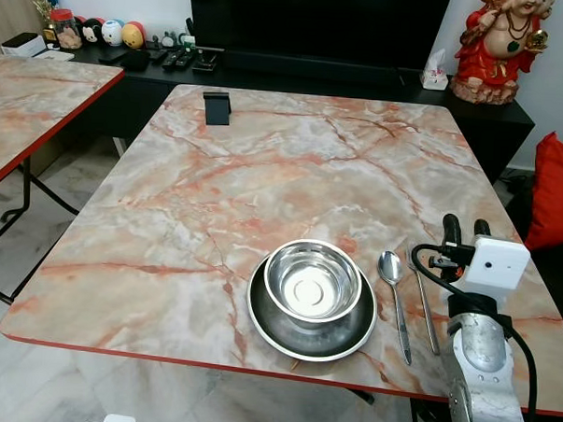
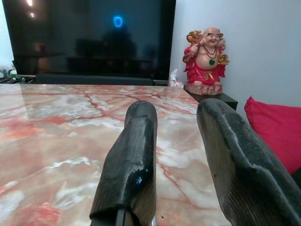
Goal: Setting the table
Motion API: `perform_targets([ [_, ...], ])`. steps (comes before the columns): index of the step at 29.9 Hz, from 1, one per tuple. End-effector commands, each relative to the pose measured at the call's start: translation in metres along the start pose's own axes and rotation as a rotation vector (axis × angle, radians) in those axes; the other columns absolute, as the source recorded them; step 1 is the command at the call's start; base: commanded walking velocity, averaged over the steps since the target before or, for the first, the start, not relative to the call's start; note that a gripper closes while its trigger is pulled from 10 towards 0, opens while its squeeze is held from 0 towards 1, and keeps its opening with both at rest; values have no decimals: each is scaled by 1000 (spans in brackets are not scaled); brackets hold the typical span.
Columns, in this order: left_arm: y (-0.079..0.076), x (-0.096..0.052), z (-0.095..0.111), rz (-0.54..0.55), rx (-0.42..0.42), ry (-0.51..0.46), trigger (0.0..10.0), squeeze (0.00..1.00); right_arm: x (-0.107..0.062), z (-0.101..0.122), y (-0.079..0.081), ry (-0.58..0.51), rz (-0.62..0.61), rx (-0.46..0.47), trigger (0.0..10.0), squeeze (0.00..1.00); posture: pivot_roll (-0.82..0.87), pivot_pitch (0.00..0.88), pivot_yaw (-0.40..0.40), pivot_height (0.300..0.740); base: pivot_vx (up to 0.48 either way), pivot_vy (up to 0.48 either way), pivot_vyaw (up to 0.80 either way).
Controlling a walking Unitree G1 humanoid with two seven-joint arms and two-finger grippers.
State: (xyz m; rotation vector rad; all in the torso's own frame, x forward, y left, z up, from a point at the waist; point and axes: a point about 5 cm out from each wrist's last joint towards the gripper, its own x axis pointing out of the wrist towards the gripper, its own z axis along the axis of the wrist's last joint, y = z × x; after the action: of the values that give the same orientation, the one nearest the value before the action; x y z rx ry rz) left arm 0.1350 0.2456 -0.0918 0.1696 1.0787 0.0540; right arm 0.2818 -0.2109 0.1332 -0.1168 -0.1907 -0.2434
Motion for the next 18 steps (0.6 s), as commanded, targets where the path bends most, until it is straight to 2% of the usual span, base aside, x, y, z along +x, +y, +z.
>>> perform_targets([
  [1, 3, -1, -5, 9, -4, 12, 10000, 0, 3, 4, 2, -8, -3, 5, 10000, 0, 27, 0, -23, 715, 0, 0, 0],
  [5, 3, -1, -5, 9, -7, 12, 10000, 0, 3, 3, 2, -9, 0, 6, 10000, 0, 35, 0, -26, 715, 0, 0, 0],
  [18, 3, -1, -5, 9, -9, 13, 10000, 0, 6, 5, 3, -18, 1, 2, 10000, 0, 34, 0, -23, 715, 0, 296, 0],
])
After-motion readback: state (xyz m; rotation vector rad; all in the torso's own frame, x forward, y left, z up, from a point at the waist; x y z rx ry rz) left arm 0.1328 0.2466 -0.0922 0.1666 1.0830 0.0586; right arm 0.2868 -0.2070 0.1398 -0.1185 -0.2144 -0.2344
